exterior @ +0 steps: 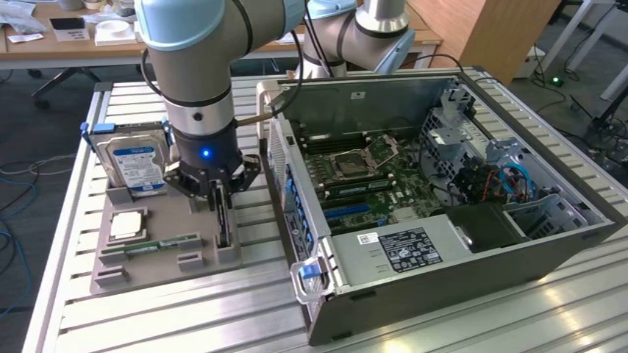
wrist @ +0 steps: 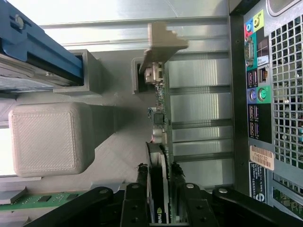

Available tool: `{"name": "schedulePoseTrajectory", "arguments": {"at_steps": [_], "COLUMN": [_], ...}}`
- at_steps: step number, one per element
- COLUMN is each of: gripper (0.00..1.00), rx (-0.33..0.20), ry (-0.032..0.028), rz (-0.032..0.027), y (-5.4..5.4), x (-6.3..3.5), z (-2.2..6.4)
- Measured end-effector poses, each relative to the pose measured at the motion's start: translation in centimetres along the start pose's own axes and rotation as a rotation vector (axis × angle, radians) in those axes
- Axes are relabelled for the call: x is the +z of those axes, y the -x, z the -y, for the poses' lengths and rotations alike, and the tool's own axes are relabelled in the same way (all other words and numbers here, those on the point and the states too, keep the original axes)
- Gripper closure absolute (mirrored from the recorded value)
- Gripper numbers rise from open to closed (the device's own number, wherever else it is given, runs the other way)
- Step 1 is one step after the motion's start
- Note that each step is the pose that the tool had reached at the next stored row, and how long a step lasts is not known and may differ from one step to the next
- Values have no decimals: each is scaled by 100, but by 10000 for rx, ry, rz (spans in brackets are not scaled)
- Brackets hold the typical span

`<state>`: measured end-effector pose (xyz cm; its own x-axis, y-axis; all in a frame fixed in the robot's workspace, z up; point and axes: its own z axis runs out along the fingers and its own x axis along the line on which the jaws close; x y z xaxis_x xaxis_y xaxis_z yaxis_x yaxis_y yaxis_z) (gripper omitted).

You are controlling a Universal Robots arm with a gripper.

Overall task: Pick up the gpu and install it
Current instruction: 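Pick up the gpu and move the gpu toward the slot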

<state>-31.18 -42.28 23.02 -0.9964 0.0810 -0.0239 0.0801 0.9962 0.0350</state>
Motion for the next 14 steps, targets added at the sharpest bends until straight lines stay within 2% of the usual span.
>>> {"name": "schedulePoseTrajectory", "arguments": {"at_steps": [2, 3, 4, 14], "gripper": [67, 73, 74, 74], "rx": [-1, 0, 0, 0], "ry": [-1, -1, 0, 0], "rz": [1, 1, 0, 0], "y": [0, 0, 0, 0], "x": [0, 0, 0, 0], "z": [0, 0, 0, 0]}}
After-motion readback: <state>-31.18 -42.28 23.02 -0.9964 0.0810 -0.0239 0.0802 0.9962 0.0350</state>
